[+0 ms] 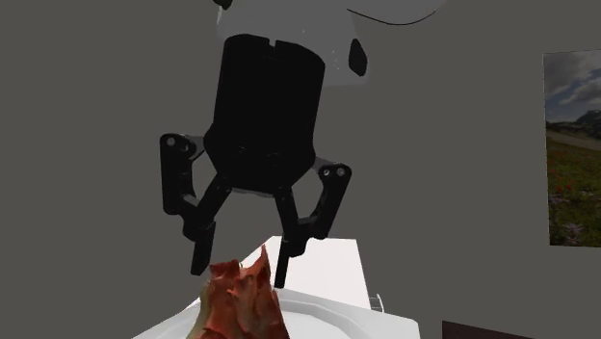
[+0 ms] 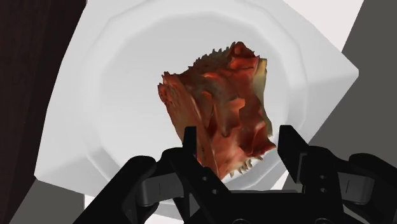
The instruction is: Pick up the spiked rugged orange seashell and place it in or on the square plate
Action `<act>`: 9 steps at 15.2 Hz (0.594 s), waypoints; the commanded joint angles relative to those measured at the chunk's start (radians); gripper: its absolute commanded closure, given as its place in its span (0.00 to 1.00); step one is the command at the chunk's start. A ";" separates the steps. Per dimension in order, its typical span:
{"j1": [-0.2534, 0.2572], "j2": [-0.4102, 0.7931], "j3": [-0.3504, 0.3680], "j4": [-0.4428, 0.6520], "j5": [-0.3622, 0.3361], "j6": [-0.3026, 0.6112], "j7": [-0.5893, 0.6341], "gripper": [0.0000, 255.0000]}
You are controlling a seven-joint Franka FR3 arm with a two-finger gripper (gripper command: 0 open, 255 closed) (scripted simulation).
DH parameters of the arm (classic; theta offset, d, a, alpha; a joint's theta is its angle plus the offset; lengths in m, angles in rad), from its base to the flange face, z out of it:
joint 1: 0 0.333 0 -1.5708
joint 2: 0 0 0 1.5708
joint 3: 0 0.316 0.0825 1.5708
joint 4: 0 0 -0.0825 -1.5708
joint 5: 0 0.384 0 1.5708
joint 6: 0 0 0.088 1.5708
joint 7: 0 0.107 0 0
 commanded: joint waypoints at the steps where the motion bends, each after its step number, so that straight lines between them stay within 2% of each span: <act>1: -0.005 0.019 0.006 -0.012 -0.010 0.031 0.011 1.00; 5: -0.014 0.056 0.016 -0.032 -0.033 0.086 0.032 1.00; 9: -0.014 0.056 0.016 -0.032 -0.033 0.086 0.032 1.00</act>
